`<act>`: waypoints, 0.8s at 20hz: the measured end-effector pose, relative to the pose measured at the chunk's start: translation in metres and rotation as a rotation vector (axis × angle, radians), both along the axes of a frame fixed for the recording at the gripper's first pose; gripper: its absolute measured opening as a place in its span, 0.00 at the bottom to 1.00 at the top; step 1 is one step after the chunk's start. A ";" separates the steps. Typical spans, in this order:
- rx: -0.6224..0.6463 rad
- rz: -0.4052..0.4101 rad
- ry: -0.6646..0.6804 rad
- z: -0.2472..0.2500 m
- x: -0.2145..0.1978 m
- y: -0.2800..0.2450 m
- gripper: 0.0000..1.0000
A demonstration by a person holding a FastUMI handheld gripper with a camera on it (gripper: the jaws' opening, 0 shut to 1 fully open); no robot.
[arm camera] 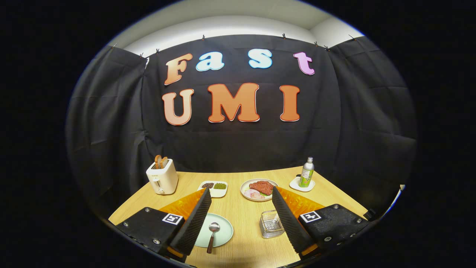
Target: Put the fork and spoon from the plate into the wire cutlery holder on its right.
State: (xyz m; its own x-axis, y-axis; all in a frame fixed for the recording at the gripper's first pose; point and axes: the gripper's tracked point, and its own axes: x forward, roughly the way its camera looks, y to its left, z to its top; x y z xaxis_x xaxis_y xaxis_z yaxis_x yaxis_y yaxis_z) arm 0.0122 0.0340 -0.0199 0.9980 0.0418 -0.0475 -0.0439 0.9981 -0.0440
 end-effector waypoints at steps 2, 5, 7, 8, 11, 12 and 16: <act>-0.002 0.009 0.008 -0.004 0.003 0.008 0.98; -0.006 0.025 0.040 -0.024 0.011 0.020 0.98; -0.021 0.035 0.074 -0.044 0.018 0.029 0.98; -0.031 0.042 0.095 -0.057 0.021 0.034 0.98; -0.056 0.059 0.172 -0.103 0.034 0.047 0.98; -0.058 0.062 0.201 -0.120 0.040 0.051 0.99; -0.076 0.069 0.317 -0.186 0.055 0.061 0.99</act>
